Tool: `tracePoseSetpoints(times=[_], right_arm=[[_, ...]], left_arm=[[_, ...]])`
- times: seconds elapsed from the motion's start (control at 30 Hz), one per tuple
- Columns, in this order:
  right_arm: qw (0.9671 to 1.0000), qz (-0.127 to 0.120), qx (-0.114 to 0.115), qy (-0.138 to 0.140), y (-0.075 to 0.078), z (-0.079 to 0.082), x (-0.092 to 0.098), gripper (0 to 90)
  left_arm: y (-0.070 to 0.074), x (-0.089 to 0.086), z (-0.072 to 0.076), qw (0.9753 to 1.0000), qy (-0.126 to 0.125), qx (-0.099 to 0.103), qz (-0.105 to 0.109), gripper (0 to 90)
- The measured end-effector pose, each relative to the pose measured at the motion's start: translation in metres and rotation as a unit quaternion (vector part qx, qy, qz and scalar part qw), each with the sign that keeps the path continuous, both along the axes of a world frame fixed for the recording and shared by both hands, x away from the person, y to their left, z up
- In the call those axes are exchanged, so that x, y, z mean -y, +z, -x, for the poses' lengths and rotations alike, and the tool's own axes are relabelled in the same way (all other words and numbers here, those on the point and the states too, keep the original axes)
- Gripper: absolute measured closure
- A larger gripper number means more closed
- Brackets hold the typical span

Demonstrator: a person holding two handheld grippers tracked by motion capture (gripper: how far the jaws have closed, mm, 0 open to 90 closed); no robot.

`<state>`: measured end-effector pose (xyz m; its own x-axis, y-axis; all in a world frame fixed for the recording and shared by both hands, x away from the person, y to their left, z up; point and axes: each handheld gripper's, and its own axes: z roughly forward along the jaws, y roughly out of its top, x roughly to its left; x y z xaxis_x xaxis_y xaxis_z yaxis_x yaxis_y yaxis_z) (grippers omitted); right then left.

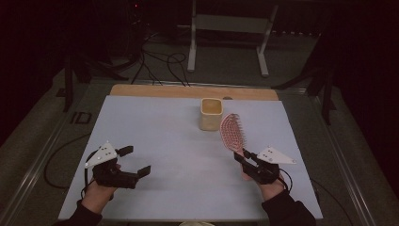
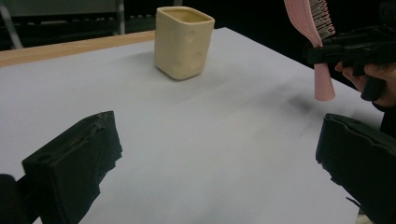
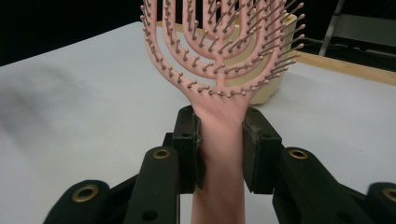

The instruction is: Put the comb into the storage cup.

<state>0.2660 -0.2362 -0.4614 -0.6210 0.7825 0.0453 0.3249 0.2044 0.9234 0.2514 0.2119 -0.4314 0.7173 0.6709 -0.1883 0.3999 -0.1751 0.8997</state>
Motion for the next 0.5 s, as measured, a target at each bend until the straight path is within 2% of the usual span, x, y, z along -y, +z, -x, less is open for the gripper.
tracePoseSetpoints(times=[0.17, 0.27, 0.5], right_arm=[[1.0000, -0.001, 0.001, 0.000, 0.000, 0.000, -0.001, 70.2], [1.0000, 0.000, 0.001, 0.002, 0.001, 0.000, -0.001, 70.2], [1.0000, -0.001, 0.000, 0.005, 0.000, 0.000, -0.003, 70.2]], left_arm=[[0.013, 0.012, -0.007, 1.0000, -0.003, -0.001, -0.004, 0.1], [0.020, 0.020, -0.011, 1.0000, -0.009, -0.002, 0.001, 0.1], [0.032, 0.041, -0.020, 0.9994, -0.029, -0.019, 0.006, 0.1]])
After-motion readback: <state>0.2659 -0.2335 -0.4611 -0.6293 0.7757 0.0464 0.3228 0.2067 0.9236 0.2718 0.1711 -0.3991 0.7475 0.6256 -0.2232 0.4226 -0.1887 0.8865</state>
